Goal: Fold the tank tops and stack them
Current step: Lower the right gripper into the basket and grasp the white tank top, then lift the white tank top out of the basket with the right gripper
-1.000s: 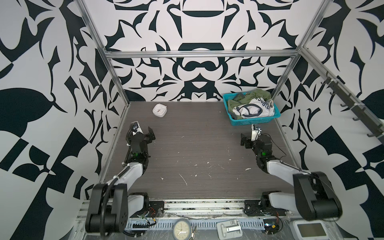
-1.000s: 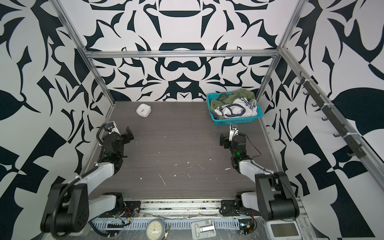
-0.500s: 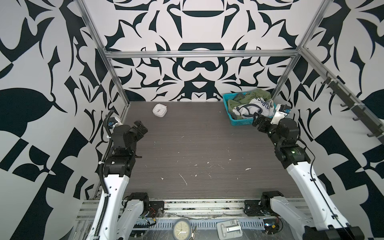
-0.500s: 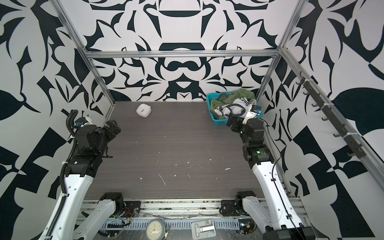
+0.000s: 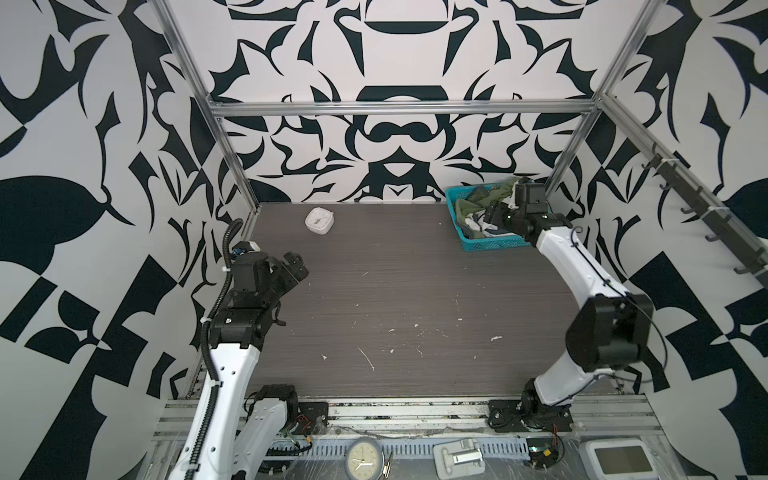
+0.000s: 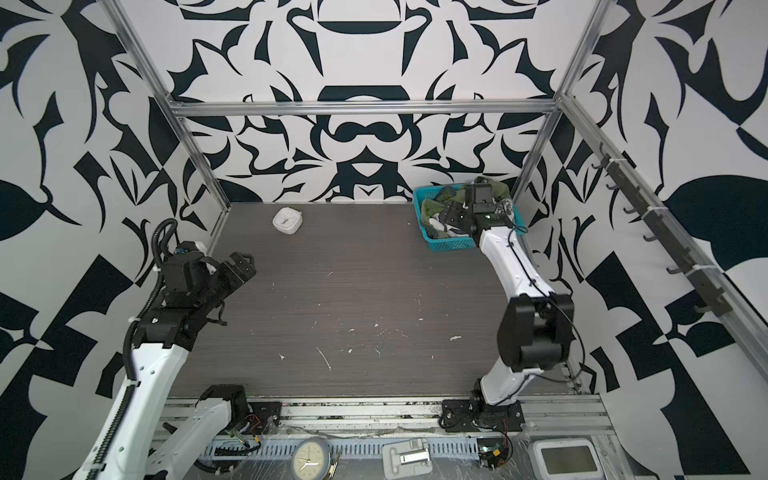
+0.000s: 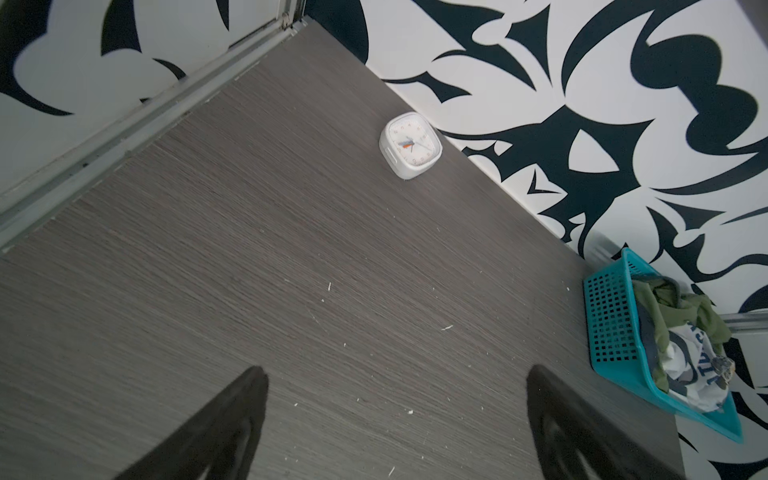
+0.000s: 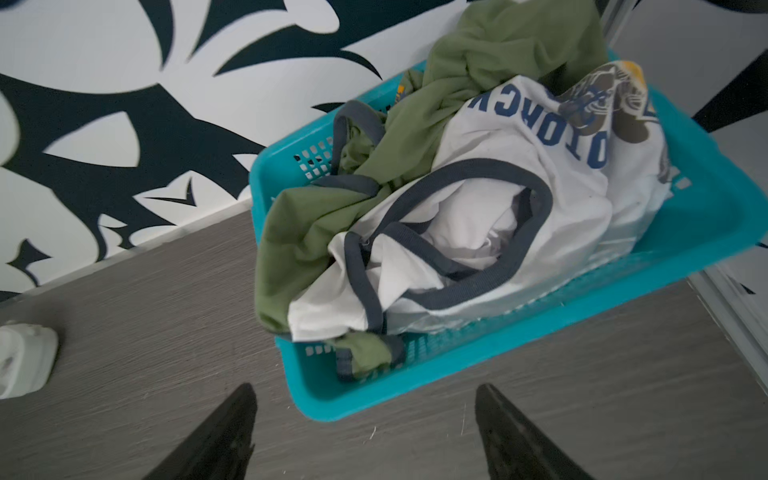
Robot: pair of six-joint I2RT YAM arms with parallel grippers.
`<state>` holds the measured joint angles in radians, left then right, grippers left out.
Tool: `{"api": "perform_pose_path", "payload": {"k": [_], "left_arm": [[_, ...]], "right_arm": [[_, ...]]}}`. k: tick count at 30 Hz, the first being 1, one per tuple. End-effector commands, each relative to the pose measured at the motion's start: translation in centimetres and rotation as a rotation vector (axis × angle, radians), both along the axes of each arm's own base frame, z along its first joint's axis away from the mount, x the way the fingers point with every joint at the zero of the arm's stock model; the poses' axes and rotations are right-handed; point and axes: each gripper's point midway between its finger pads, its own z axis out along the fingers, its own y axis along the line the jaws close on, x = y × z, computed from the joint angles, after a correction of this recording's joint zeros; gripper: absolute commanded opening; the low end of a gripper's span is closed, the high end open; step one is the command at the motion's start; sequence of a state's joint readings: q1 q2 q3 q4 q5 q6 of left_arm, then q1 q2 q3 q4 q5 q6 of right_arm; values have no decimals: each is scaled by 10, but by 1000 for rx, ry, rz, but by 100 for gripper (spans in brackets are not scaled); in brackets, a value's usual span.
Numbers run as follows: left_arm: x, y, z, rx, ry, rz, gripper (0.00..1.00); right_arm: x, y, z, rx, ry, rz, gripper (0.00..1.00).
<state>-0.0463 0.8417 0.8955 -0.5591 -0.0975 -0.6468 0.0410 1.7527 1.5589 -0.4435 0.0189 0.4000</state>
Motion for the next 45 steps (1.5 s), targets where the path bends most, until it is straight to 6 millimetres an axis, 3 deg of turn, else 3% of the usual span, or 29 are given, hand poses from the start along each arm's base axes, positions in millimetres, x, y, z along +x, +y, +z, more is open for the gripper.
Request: {"api": "perform_pose_path", "payload": {"k": [1, 11, 15, 18, 20, 27, 31, 40, 45], "left_arm": [[-2, -5, -18, -30, 63, -16, 99], [11, -13, -32, -98, 79, -16, 99], [16, -14, -36, -110, 97, -15, 99], [17, -16, -32, -113, 102, -23, 99], [16, -15, -30, -110, 106, -19, 99], [5, -13, -29, -124, 101, -3, 99], [-3, -12, -27, -119, 99, 3, 99], [-13, -10, -22, -114, 82, 8, 99], [-16, -10, -22, -113, 83, 8, 99]], "right_arm": [[20, -10, -13, 10, 82, 3, 80], [76, -24, -84, 7, 244, -14, 70], [83, -18, -100, 37, 281, 10, 49], [82, -15, -91, 48, 261, 18, 26], [79, -14, -76, 48, 228, 15, 19], [59, -15, -8, 14, 104, 13, 8], [44, -19, 36, -4, 26, 1, 6], [9, -24, 157, -26, -219, -29, 3], [-19, -14, 234, 13, -359, -2, 3]]}}
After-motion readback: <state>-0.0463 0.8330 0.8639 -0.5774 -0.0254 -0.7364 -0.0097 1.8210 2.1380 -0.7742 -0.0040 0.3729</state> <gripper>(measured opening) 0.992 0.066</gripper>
